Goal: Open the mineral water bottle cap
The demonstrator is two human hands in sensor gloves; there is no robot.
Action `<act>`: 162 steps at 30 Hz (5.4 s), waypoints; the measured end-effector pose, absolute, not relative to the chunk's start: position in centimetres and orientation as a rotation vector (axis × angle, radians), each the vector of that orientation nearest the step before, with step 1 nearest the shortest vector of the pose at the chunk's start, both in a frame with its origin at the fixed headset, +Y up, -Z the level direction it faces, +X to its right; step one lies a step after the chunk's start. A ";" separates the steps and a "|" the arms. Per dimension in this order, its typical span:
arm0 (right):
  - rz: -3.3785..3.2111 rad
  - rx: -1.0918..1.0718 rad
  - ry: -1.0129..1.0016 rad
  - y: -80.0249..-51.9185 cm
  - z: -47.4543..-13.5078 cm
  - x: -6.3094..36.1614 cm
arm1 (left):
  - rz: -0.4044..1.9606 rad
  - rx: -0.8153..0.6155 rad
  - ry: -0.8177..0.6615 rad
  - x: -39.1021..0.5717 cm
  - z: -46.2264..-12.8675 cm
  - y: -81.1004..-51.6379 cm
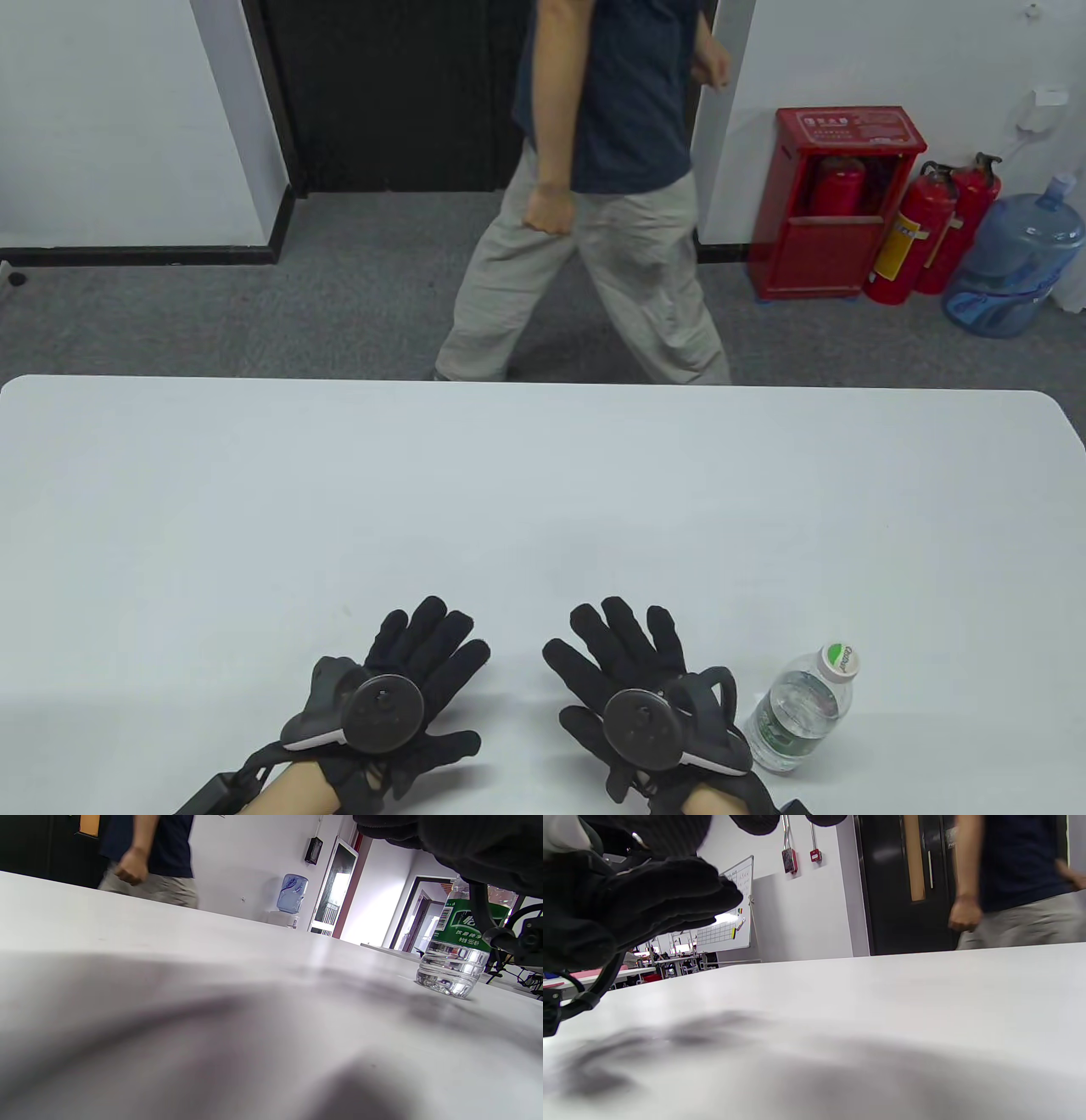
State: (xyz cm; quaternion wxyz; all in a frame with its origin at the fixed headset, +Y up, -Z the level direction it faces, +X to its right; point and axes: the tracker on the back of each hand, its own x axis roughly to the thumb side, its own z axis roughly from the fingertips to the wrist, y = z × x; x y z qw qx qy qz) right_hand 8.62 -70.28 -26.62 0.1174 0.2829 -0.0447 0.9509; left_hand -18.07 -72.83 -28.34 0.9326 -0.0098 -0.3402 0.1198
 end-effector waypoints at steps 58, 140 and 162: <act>3.021 0.617 -0.518 -59.2 -28.2 18.3 | 0.362 -0.065 -0.724 -16.2 -28.7 -70.9; 2.460 1.225 -0.653 -55.9 -25.1 3.8 | 1.069 0.015 -0.725 -13.2 -27.8 -72.4; 2.466 1.203 -0.520 -56.3 -26.5 4.4 | 1.107 -0.022 -0.684 -13.6 -28.3 -73.2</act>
